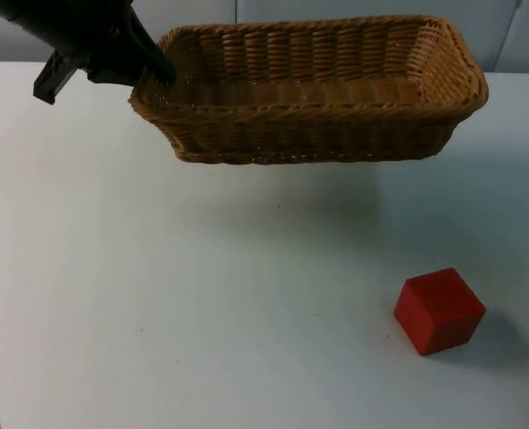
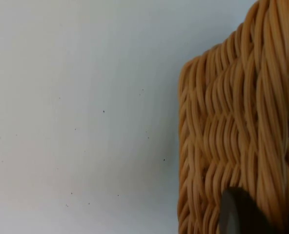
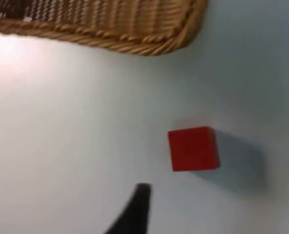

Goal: Pick up the basket with the left hand and place the cube into the basket with the right hand.

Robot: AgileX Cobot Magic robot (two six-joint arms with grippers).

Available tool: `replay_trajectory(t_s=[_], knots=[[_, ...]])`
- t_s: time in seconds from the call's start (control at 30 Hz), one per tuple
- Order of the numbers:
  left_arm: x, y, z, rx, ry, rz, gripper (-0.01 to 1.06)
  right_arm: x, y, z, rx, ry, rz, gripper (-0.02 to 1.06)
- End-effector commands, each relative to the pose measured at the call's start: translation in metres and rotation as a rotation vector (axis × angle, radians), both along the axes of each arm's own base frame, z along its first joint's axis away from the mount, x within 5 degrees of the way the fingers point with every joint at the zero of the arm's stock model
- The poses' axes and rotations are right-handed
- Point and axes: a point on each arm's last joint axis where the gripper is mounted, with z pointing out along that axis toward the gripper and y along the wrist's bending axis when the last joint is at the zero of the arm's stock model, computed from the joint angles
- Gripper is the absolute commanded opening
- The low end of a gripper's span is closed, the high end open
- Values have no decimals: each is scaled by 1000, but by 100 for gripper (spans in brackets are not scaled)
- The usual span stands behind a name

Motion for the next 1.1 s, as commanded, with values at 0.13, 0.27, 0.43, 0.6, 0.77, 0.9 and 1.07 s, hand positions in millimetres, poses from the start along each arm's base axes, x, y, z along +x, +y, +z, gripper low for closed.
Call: replay_trajectory(t_s=[0.13,0.27,0.43,0.6,0.77,0.9,1.07], knots=[[1,-2,15,-52,-16,17,0,16,54,-34,-127,89,86,105],[1,-2,15,-52,-16,17,0,20,80,-63,-274,153,113,105],[1,-2,15,-52,-16,17,0,26,105,-101,-342,236,143,105],[1,-2,15,-51,-17,19,0,37,114,-134,-362,292,107,105],[1,-2,14,-51,-18,20,0,44,111,-149,-412,285,52,105],[1,-2,14,-49,-18,19,0,47,111,-150,-424,260,37,105],[1,-2,14,-49,-18,19,0,49,111,-150,-419,241,31,105]])
